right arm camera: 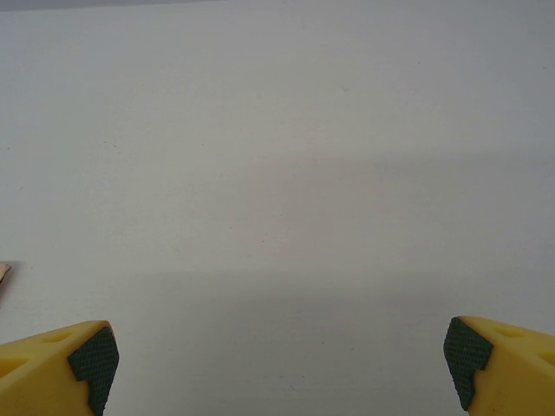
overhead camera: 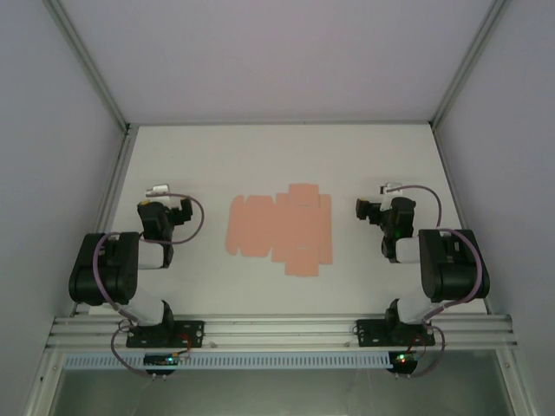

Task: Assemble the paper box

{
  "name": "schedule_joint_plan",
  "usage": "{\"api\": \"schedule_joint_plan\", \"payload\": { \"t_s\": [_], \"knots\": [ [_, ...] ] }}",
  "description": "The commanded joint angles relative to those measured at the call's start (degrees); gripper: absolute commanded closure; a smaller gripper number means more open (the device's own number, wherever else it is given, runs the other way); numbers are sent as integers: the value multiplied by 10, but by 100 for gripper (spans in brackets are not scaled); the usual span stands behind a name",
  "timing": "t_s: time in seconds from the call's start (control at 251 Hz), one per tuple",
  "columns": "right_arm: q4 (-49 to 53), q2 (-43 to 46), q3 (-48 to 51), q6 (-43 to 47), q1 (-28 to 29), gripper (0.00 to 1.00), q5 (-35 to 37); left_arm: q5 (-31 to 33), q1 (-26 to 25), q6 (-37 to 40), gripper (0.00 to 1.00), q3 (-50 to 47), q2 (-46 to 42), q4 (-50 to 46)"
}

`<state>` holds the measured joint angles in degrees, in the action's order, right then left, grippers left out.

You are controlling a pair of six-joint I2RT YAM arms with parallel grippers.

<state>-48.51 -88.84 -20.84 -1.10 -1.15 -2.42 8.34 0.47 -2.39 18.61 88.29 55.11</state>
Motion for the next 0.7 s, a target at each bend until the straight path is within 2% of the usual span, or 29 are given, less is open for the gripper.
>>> {"api": "schedule_joint_plan", "payload": {
  "t_s": [0.0, 0.247, 0.347, 0.403, 0.483, 0.611, 0.698],
  "knots": [
    [-12, 0, -8, -5, -2, 1, -6, 3, 0, 2, 1, 13, 0, 6],
    [-18, 1, -5, -7, -1, 1, -4, 4, -1, 3, 0, 15, -4, 6],
    [18, 37, -15, -3, 2, 1, 26, -7, -1, 7, 0, 62, -60, -124],
    [85, 74, -39, 5, 8, 1, 43, -10, -2, 4, 0, 87, -98, -197],
    [217, 118, -95, 1, 26, 1, 87, -8, -2, -61, 1, 125, -141, -298],
    [432, 148, -206, -89, 62, 1, 114, -79, -11, -143, 0, 209, -154, -467],
    [555, 149, -266, -145, 114, 3, 125, -144, -28, -180, 0, 248, -140, -540]
  ]
}}
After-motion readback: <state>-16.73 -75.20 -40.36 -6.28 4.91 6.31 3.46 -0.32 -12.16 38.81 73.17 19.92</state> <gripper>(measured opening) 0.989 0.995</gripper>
